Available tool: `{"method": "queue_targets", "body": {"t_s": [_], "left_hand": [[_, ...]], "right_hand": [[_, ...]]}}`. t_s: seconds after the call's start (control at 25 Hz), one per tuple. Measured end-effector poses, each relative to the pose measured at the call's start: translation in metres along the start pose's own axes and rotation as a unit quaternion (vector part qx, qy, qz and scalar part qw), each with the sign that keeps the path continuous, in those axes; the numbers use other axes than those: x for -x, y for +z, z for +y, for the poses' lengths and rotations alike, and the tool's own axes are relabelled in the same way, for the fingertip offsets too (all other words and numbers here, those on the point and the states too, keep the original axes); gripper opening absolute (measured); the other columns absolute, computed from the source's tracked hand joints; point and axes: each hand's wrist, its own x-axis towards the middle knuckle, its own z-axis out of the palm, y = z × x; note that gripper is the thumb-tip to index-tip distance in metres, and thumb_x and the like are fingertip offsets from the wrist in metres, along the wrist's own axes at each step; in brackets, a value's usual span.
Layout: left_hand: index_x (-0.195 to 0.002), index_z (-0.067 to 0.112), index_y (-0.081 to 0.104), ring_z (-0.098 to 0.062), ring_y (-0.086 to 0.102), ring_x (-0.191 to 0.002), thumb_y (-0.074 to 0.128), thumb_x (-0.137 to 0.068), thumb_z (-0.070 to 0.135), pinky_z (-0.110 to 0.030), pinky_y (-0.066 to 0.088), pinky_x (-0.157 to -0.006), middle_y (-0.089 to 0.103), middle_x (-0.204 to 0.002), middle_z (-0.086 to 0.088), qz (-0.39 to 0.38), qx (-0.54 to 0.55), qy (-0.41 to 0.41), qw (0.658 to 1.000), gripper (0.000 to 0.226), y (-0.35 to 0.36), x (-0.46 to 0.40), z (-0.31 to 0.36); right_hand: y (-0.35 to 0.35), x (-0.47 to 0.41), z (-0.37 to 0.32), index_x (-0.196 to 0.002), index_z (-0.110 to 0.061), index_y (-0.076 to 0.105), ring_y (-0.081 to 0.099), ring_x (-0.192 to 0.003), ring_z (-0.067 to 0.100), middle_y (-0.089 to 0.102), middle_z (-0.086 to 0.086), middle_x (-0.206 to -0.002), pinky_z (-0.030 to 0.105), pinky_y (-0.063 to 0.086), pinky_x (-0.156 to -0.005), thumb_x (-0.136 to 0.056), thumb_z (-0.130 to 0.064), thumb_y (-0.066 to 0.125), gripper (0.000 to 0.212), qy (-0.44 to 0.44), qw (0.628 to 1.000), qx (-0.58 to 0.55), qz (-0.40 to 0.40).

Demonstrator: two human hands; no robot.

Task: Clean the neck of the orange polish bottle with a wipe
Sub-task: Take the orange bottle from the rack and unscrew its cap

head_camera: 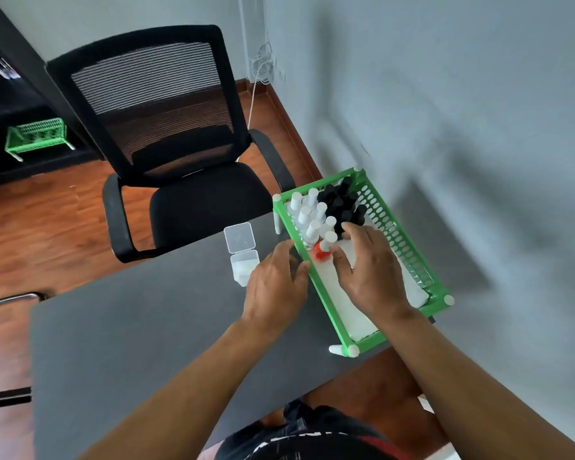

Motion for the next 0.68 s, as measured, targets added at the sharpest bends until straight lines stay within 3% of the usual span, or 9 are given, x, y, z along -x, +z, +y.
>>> {"method": "queue_targets", "body": {"t_s": [0.12,0.24,0.44,0.68], "left_hand": [[-0.117,0.019,0.061,-0.011,0.073,-0.070,0.070,-0.096,0.035,-0.038,0.063,-0.065,0.073,-0.078,0.006,-0.006,0.092,-0.127,0.988,0.028,0.014,0.000,0.001],[-0.102,0.012,0.064,-0.018,0.077,-0.062,0.072,-0.097,0.028,-0.032,0.065,-0.057,0.077,-0.082,-0.006,-0.039,0.204,-0.221,0.953,0.019,0.024,-0.001,0.005],[-0.095,0.006,0.063,-0.032,0.079,-0.064,0.073,-0.098,0.019,-0.038,0.066,-0.052,0.078,-0.082,-0.019,-0.048,0.261,-0.255,0.930,0.017,0.025,-0.005,0.004],[-0.098,0.006,0.064,-0.027,0.078,-0.057,0.073,-0.098,0.018,-0.045,0.067,-0.055,0.079,-0.074,-0.015,-0.073,0.277,-0.246,0.926,0.015,0.017,-0.004,0.002]], "right_hand": [[0.005,-0.003,0.002,-0.108,-0.007,0.066,0.063,-0.086,0.029,0.069,0.008,-0.095,0.041,0.055,-0.071,-0.093,-0.028,0.074,0.026,0.010,0.999,-0.041,0.006],[0.008,-0.011,0.001,-0.098,-0.010,0.068,0.062,-0.076,0.024,0.066,0.005,-0.088,0.034,0.051,-0.064,-0.091,-0.030,0.076,0.023,0.035,0.998,-0.054,-0.003],[0.008,-0.014,0.002,-0.095,-0.010,0.070,0.063,-0.070,0.023,0.069,0.005,-0.088,0.040,0.056,-0.063,-0.087,-0.026,0.079,0.020,0.052,0.996,-0.077,-0.012],[-0.013,-0.010,-0.007,-0.092,-0.010,0.069,0.063,-0.063,0.020,0.071,0.004,-0.086,0.037,0.057,-0.058,-0.086,-0.021,0.078,0.015,0.051,0.991,-0.116,0.032]]}}
